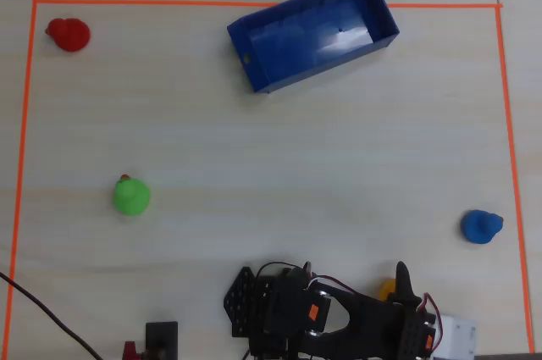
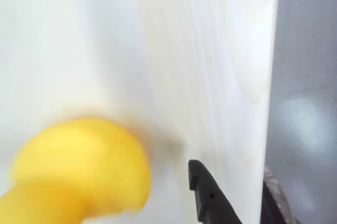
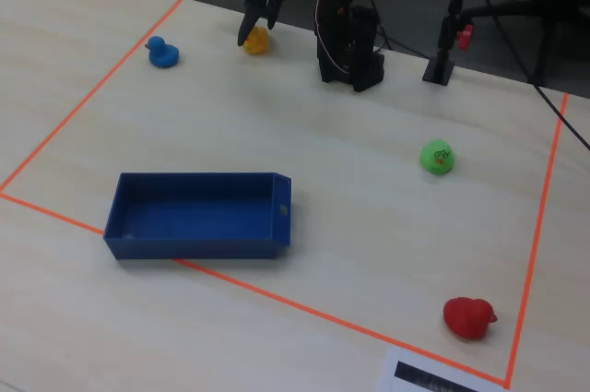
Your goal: Grasp yellow duck and put it into box.
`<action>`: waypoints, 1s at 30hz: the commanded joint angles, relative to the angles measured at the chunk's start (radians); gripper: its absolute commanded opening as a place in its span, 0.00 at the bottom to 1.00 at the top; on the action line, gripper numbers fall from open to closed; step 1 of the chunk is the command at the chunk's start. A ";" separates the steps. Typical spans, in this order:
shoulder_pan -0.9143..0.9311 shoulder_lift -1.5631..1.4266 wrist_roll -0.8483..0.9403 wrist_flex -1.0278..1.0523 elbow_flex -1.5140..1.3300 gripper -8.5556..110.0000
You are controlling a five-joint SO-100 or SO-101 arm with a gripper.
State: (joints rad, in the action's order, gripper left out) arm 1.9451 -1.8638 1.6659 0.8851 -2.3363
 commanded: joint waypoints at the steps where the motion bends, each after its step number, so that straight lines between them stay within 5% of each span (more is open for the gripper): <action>1: 0.017 -0.003 0.028 -0.097 -0.034 0.52; 4: -0.020 -0.002 0.029 -0.104 -0.035 0.36; 6: -0.052 -0.009 0.023 -0.114 -0.034 0.16; 9: -0.069 -0.017 0.023 -0.123 -0.028 0.09; 19: -0.094 0.014 -0.092 -0.144 0.074 0.07; 24: -0.176 -0.006 -0.270 0.169 0.353 0.07; 30: -0.545 -0.120 -0.552 0.541 0.739 0.07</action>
State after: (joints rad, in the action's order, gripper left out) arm 1.6291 -1.8899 1.2548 1.2195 -1.8623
